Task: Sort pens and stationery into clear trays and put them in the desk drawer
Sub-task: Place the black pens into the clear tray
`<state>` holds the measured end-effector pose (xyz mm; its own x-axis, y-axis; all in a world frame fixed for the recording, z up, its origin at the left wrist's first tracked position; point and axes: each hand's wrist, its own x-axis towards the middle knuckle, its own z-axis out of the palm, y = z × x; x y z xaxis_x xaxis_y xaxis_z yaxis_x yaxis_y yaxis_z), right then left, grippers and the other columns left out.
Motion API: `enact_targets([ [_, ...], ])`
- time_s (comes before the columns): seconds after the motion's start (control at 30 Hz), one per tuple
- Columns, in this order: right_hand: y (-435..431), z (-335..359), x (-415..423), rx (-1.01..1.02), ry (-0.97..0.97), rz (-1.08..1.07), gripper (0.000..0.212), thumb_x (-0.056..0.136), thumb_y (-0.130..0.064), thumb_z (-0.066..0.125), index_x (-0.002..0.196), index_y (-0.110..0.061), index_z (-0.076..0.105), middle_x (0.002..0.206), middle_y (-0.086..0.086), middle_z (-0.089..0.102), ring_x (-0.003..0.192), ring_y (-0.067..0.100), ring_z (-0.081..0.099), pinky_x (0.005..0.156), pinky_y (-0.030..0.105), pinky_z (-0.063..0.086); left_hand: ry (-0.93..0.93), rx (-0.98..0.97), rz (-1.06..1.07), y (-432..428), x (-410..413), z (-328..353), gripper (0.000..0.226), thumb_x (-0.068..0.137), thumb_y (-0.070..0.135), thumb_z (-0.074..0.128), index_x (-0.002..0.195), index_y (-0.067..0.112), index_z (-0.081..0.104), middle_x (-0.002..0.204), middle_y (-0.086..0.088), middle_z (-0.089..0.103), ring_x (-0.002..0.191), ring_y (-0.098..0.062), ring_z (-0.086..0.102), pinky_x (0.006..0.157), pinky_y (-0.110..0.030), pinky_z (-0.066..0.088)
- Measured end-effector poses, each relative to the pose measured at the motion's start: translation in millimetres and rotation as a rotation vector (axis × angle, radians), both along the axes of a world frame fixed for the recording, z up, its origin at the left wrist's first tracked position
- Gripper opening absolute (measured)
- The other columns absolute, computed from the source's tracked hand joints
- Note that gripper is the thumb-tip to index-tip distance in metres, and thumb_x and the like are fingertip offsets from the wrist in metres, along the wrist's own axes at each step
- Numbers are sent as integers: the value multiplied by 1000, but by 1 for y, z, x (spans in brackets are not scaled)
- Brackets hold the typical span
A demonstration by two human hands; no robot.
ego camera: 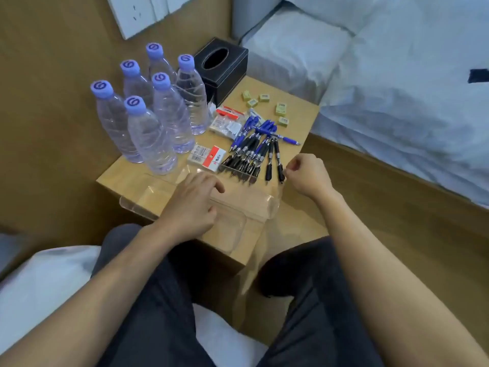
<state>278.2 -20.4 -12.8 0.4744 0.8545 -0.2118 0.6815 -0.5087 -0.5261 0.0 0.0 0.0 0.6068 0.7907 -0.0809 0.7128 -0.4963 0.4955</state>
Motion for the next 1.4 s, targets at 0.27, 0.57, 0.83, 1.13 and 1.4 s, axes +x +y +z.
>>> enact_targets([
  [0.27,28,-27,-1,-130,73,-102,19,89,-29,59,95,-12,55,83,2,59,68,18,55,53,31,42,68,-55,43,5,34,-28,33,82,20,59,114,29,56,116,13,56,116,-10,48,103,-31,32],
  [0.57,5,-14,18,-46,228,-244,17,84,-24,58,85,-7,60,85,4,66,69,26,58,62,39,52,76,5,86,-12,59,-40,14,84,26,60,94,35,60,95,19,59,100,-6,55,93,-28,23],
  [0.83,-30,19,17,212,271,-354,13,84,-26,64,89,-14,64,87,-1,63,75,16,59,62,30,50,45,-12,48,-9,64,-21,20,89,25,63,109,28,58,113,13,56,116,-13,49,105,-33,34],
  [1.13,-51,40,-34,386,346,-278,8,85,-22,72,87,-15,67,76,-2,64,69,14,58,72,38,53,-80,59,251,-14,-13,-4,33,86,19,62,119,22,59,119,6,48,118,-16,43,101,-33,34],
  [1.4,-38,53,-78,490,404,-146,7,86,-19,72,91,-15,67,86,4,71,84,29,68,78,43,56,-113,31,354,-18,-60,-8,33,88,20,61,119,27,57,124,9,46,126,-13,39,109,-35,35],
])
